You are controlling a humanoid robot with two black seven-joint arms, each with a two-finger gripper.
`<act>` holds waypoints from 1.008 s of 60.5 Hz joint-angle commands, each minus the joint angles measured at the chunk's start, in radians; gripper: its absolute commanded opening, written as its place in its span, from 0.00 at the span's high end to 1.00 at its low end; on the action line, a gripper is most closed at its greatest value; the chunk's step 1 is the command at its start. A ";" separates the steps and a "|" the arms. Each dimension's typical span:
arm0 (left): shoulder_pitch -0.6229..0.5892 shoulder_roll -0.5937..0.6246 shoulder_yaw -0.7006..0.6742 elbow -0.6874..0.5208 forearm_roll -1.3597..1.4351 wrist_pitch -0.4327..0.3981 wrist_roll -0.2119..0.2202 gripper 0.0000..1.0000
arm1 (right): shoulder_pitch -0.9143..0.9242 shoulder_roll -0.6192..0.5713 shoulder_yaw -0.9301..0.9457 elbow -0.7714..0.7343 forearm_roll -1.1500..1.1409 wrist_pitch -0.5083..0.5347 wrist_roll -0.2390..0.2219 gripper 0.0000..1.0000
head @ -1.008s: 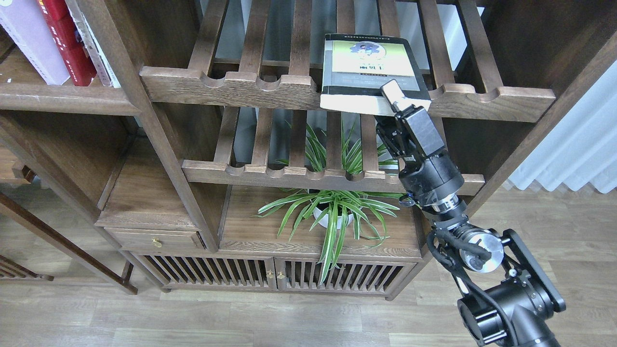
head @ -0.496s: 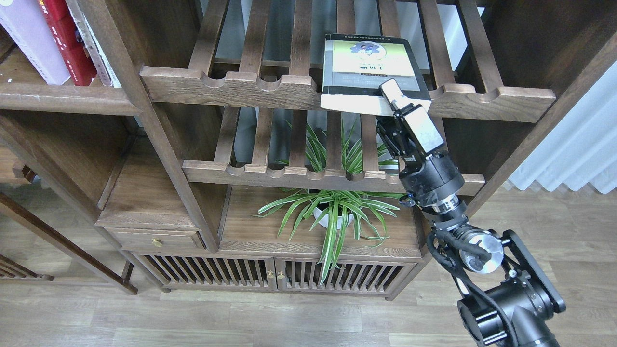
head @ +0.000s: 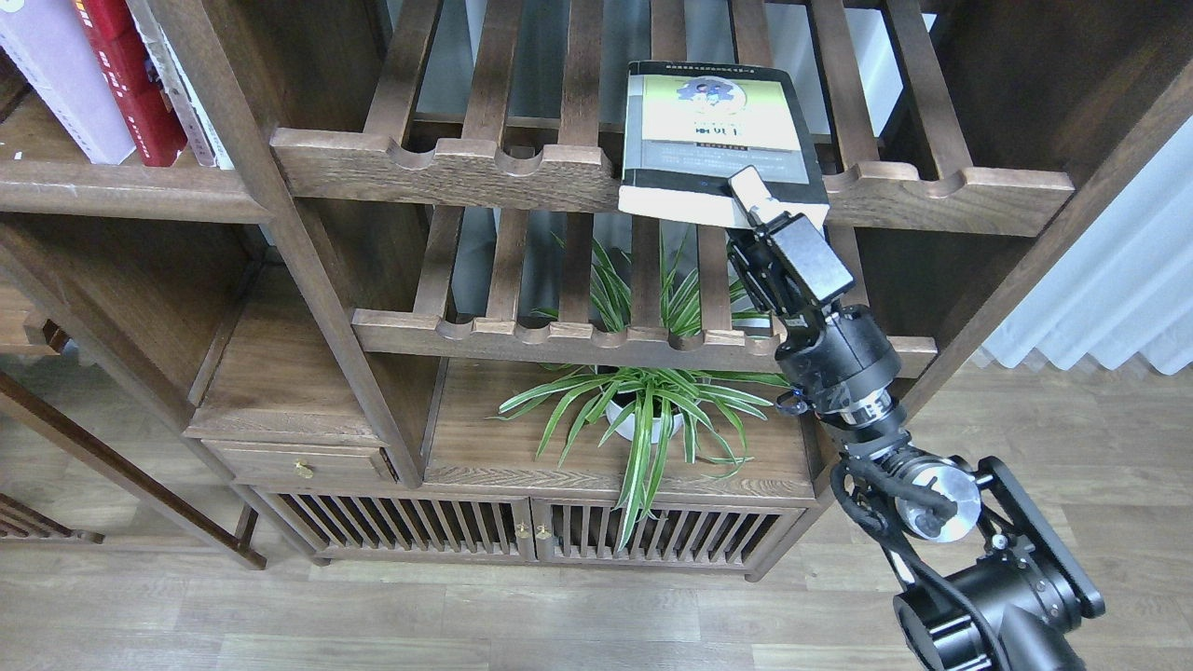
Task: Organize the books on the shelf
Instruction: 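Pull the green-and-white book off the shelf and lower it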
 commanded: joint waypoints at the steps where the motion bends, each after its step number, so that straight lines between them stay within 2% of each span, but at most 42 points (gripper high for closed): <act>1: 0.001 0.000 0.000 0.000 0.002 0.000 -0.002 0.00 | 0.000 -0.001 -0.001 0.002 -0.001 0.000 0.000 0.93; 18: -0.001 -0.008 0.004 0.002 -0.014 0.000 -0.011 0.00 | -0.049 0.002 -0.035 0.047 0.000 0.000 -0.001 0.94; 22: -0.002 -0.006 0.024 0.000 -0.070 0.000 0.005 0.00 | -0.084 0.011 -0.068 0.080 0.000 0.000 -0.001 0.94; 35: 0.004 0.000 0.070 0.000 -0.117 0.000 0.003 0.00 | -0.138 0.045 -0.136 0.101 -0.001 0.000 -0.008 0.94; 43: 0.022 -0.001 0.134 -0.003 -0.153 0.000 0.003 0.00 | -0.217 0.089 -0.183 0.116 -0.001 0.000 -0.011 0.94; 61: 0.059 -0.005 0.244 -0.012 -0.202 0.000 -0.006 0.00 | -0.324 0.089 -0.278 0.116 -0.001 0.000 -0.015 0.94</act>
